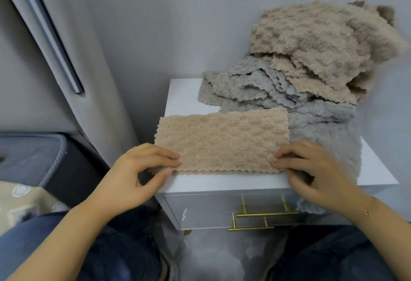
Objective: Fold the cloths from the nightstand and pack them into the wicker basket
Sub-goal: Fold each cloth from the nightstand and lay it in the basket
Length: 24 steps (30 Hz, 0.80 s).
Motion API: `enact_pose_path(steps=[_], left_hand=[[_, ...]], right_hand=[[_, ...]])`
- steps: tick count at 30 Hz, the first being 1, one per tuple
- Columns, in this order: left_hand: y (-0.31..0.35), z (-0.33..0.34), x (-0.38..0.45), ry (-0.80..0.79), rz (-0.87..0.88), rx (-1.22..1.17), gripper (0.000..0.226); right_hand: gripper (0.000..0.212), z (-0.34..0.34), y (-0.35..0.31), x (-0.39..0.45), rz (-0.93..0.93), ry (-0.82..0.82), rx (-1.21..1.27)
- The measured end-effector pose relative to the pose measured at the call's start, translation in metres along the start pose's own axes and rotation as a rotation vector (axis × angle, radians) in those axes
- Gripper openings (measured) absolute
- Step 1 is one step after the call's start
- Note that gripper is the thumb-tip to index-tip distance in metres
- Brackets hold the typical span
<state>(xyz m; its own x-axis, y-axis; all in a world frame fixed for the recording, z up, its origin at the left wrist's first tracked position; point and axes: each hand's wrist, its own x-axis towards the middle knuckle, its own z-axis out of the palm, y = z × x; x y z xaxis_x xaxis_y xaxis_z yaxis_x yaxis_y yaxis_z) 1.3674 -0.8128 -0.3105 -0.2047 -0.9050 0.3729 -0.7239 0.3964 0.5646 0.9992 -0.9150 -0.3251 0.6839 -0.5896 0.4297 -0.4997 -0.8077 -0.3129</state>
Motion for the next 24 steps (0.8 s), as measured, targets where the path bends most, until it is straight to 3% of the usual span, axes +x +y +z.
enact_pose_path(steps=[2,5,9,13,16,20,24], left_hand=[[0.009,0.001,0.002,0.149,-0.158,-0.2,0.017],[0.009,0.006,0.008,0.363,-0.516,-0.297,0.02],[0.001,0.009,0.012,0.31,-0.834,-0.328,0.02],[-0.003,0.005,0.009,0.181,-0.9,-0.32,0.022],[-0.001,0.001,0.009,0.171,-0.882,-0.385,0.022],[0.005,-0.009,0.009,0.14,-0.905,-0.515,0.025],[0.001,0.001,0.008,0.066,-0.965,-0.425,0.019]], right_hand=[[0.028,-0.003,-0.005,0.003,0.048,0.01,0.062],[0.024,-0.01,-0.012,0.024,0.085,0.065,0.13],[0.029,-0.007,-0.016,0.063,0.078,0.012,0.134],[0.049,0.015,-0.015,0.079,0.045,-0.2,-0.023],[0.058,0.03,-0.01,0.075,0.039,-0.298,-0.078],[0.057,0.034,-0.006,0.07,0.049,-0.307,-0.065],[0.055,0.033,-0.006,0.07,0.032,-0.299,-0.039]])
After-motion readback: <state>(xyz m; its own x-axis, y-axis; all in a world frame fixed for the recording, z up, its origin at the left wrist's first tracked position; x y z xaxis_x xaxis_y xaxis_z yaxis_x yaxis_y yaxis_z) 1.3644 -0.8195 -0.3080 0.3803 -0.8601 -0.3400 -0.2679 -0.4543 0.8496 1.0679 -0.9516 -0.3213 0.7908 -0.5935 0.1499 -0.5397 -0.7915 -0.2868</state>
